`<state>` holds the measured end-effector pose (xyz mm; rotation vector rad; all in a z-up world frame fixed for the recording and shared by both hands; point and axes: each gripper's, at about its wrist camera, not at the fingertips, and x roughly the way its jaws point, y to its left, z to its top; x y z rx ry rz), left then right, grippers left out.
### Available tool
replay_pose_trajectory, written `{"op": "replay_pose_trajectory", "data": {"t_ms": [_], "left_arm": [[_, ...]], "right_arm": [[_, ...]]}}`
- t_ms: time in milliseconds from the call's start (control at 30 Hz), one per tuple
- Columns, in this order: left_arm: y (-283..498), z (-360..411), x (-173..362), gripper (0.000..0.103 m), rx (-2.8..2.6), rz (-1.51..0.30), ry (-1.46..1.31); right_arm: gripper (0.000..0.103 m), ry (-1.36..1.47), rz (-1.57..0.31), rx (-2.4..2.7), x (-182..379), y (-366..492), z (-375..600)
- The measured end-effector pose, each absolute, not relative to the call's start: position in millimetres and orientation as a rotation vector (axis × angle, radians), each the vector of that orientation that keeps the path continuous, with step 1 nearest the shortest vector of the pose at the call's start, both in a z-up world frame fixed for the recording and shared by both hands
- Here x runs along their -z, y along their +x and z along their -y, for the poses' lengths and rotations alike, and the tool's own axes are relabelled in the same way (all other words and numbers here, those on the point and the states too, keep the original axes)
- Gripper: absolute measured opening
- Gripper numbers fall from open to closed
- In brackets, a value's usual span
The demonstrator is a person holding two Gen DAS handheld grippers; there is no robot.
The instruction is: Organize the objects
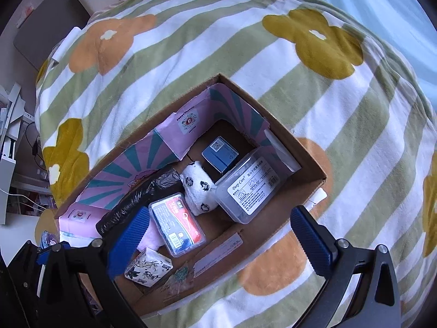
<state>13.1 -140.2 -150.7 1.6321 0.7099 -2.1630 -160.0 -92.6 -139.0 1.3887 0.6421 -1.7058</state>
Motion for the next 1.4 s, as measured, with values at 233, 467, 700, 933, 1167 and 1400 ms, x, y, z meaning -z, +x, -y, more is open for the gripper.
{"op": "replay_pose_trajectory", "data": {"t_ms": [233,467,700,933,1167,1400], "left_arm": [[11,136,116,0.103,2.221,-0.669,1.630],[5,118,66,0.103,2.363,-0.509,1.635],[6,100,32,0.103,2.492,-0.415,1.611],[0,72,13,0.103,2.617,-0.296,1.618],[-6,40,1,0.103,2.733,-0.212,1.626],[-11,20,0,0.103,2.782,-0.148,1.648]], "right_arm": [[0.102,1.398,-0.571,1.757,96,-145,62],[0.102,1.391,-0.483,1.888,45,-126,10],[0.102,1.449,-0.329,2.109,13,-106,-65],[0.102,1.514,-0.186,2.316,3,-76,-135],[0.102,1.558,-0.078,2.431,3,-55,-173],[0.102,1.564,-0.036,2.490,3,-49,-188]]}}
